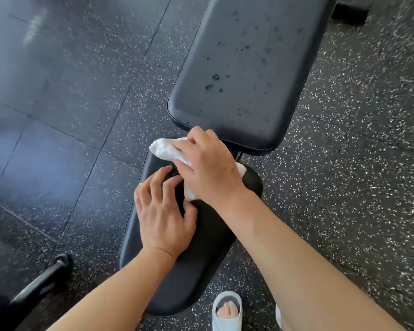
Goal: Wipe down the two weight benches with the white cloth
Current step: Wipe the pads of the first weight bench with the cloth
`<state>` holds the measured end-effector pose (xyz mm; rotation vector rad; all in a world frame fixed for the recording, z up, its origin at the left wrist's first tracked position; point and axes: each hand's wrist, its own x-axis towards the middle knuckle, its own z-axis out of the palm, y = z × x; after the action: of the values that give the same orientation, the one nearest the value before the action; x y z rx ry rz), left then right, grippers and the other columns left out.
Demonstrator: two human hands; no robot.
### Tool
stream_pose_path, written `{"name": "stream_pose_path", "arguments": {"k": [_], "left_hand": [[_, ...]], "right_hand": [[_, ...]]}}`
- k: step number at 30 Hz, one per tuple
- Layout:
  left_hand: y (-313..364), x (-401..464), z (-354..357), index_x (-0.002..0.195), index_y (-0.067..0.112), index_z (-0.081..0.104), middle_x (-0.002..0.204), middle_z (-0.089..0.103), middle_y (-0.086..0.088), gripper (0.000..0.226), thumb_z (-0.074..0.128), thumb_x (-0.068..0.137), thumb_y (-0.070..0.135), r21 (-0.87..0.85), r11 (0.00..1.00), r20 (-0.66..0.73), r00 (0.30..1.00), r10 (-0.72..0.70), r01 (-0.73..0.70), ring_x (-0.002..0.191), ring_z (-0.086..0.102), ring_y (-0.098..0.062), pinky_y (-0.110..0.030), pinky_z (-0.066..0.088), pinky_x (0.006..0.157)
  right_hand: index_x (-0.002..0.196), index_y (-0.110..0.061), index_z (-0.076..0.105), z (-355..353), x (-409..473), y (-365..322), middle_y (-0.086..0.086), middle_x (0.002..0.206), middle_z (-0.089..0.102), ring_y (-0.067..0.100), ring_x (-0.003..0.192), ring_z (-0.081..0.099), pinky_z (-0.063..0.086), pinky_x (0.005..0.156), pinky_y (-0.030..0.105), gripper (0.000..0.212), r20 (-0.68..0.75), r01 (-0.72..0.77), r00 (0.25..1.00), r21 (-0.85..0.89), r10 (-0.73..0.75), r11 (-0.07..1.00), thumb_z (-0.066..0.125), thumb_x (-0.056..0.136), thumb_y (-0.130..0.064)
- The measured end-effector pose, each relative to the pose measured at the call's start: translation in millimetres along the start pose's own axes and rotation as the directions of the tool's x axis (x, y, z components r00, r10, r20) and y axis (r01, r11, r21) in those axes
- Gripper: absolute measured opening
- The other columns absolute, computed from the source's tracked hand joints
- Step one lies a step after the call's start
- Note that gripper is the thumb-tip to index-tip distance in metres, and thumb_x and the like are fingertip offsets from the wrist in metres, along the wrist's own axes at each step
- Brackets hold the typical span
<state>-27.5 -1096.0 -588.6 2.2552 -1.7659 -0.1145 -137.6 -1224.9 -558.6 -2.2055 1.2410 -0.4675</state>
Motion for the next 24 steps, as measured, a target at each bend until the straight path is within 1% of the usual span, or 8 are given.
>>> {"name": "stream_pose_path", "arguments": {"k": [3, 6, 9, 11, 15, 17, 20, 24], "left_hand": [[1, -2, 1, 0.133, 0.019, 0.055, 0.153, 0.046, -0.004, 0.046, 0.054, 0.09, 0.036, 0.011, 1.0, 0.02, 0.999, -0.026, 0.026, 0.133, 0.042, -0.036, -0.052, 0.03, 0.118], [2, -2, 1, 0.132, 0.017, 0.056, 0.152, 0.048, -0.005, 0.047, 0.053, 0.087, 0.034, 0.018, 1.0, 0.018, 1.0, -0.022, 0.022, 0.134, 0.044, -0.038, -0.053, 0.029, 0.121], [4, -1, 0, 0.132, 0.019, 0.058, 0.152, 0.05, -0.005, 0.046, 0.054, 0.088, 0.033, 0.015, 1.0, 0.01, 1.0, -0.022, 0.022, 0.135, 0.044, -0.038, -0.052, 0.027, 0.123], [4, -1, -1, 0.132, 0.019, 0.059, 0.152, 0.05, -0.005, 0.046, 0.055, 0.088, 0.033, 0.009, 1.0, 0.008, 1.0, -0.021, 0.021, 0.135, 0.045, -0.038, -0.056, 0.028, 0.122], [6, 0, -3, 0.131, 0.017, 0.06, 0.151, 0.052, -0.006, 0.046, 0.057, 0.087, 0.032, -0.011, 1.0, -0.003, 1.0, -0.023, 0.023, 0.134, 0.046, -0.038, -0.062, 0.032, 0.118], [7, 1, -3, 0.131, 0.015, 0.058, 0.15, 0.053, -0.006, 0.048, 0.057, 0.087, 0.032, -0.014, 1.0, -0.002, 1.0, -0.027, 0.027, 0.134, 0.047, -0.038, -0.062, 0.033, 0.118], [9, 1, -4, 0.131, 0.013, 0.059, 0.144, 0.054, -0.011, 0.049, 0.058, 0.086, 0.033, -0.008, 1.0, 0.002, 1.0, -0.026, 0.026, 0.134, 0.047, -0.039, -0.063, 0.032, 0.119], [10, 2, -7, 0.126, 0.013, 0.065, 0.148, 0.058, -0.012, 0.045, 0.062, 0.085, 0.031, -0.013, 1.0, 0.025, 0.999, -0.021, 0.022, 0.136, 0.051, -0.041, -0.065, 0.033, 0.117]], "right_hand": [[0.119, -0.016, 0.07, -17, -23, 14, 0.006, 0.113, 0.058, 0.026, 0.099, 0.051, 0.047, 0.086, 0.038, 0.027, 0.039, 0.048, 0.998, 0.0, -0.048, 0.999, 0.066, 0.094, -0.027], [0.116, -0.016, 0.07, -36, -58, 37, 0.005, 0.109, 0.059, 0.026, 0.095, 0.052, 0.05, 0.081, 0.041, 0.026, 0.067, 0.09, 0.994, -0.023, -0.089, 0.996, 0.07, 0.091, -0.024], [0.119, -0.018, 0.07, -51, -82, 56, 0.004, 0.115, 0.061, 0.026, 0.101, 0.055, 0.052, 0.082, 0.041, 0.028, 0.089, 0.166, 0.983, -0.023, -0.163, 0.986, 0.073, 0.092, -0.021], [0.123, -0.019, 0.071, -54, -84, 62, 0.006, 0.12, 0.062, 0.027, 0.106, 0.057, 0.053, 0.086, 0.042, 0.031, 0.11, 0.206, 0.973, -0.04, -0.201, 0.978, 0.075, 0.092, -0.02], [0.126, -0.017, 0.071, -44, -58, 52, 0.009, 0.126, 0.062, 0.029, 0.114, 0.057, 0.05, 0.099, 0.043, 0.032, 0.105, 0.2, 0.974, 0.025, -0.201, 0.98, 0.075, 0.095, -0.016], [0.122, -0.014, 0.073, -33, -35, 42, 0.01, 0.126, 0.062, 0.03, 0.115, 0.057, 0.048, 0.102, 0.042, 0.026, 0.106, 0.219, 0.968, 0.082, -0.227, 0.972, 0.072, 0.096, -0.012], [0.113, -0.013, 0.076, -16, 4, 30, 0.01, 0.124, 0.062, 0.028, 0.11, 0.058, 0.048, 0.099, 0.04, 0.018, 0.124, 0.245, 0.957, 0.137, -0.262, 0.96, 0.067, 0.098, -0.009], [0.119, -0.023, 0.072, -5, 31, 15, 0.0, 0.122, 0.058, 0.022, 0.103, 0.053, 0.049, 0.091, 0.032, 0.024, 0.141, 0.245, 0.957, 0.079, -0.254, 0.966, 0.064, 0.098, -0.016]]}}
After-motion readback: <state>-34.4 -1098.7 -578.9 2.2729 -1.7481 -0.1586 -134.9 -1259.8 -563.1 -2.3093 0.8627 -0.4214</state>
